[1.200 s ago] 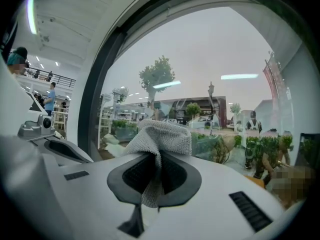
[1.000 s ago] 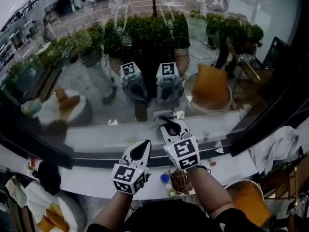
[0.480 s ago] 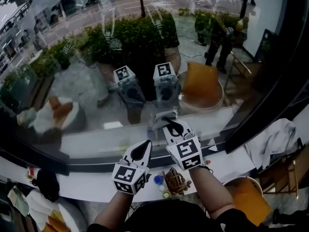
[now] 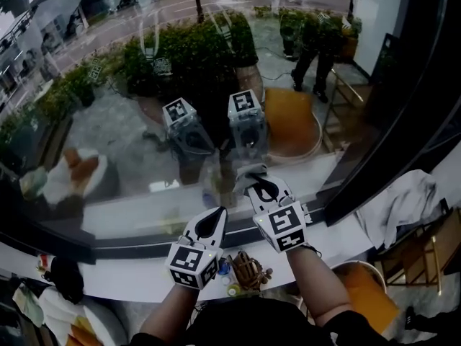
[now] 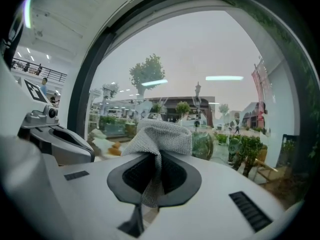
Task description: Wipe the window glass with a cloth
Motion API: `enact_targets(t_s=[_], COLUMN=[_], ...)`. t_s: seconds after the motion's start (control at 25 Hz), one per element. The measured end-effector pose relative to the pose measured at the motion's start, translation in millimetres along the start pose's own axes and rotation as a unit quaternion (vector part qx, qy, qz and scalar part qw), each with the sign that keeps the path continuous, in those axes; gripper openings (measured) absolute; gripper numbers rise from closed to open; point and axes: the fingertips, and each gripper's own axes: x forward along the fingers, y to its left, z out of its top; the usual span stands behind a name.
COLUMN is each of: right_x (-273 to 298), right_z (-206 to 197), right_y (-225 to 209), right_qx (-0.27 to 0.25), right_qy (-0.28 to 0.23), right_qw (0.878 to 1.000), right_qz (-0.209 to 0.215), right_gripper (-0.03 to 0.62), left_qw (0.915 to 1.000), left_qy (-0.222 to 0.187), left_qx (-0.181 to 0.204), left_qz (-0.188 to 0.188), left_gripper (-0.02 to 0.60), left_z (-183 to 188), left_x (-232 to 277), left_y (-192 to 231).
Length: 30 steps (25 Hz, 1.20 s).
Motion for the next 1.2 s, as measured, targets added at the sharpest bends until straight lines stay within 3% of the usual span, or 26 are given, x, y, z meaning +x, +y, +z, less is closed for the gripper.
enact_targets(t_s=[0.56, 1.2], right_x=[-29.1, -34.4], right_z=[-15.7, -23.7], right_y=[-53.6, -67.6], right_qx=[-0.001, 0.031], right_qy=[0.025, 0.029], right_qw=[0.998, 0.996], right_qz=[-0.057, -0.085], right_gripper=[0.040, 0.040], left_qw=[0.9994, 0.9992], left_qy=[0.001, -0.001], left_qx=[0.009, 0.011], left_qz=[-0.033, -0.038], left_gripper=[0.008, 0.008], left_z=[3.2, 5.3], left_x=[5.4, 3.0], left_y=[-15.3, -30.2])
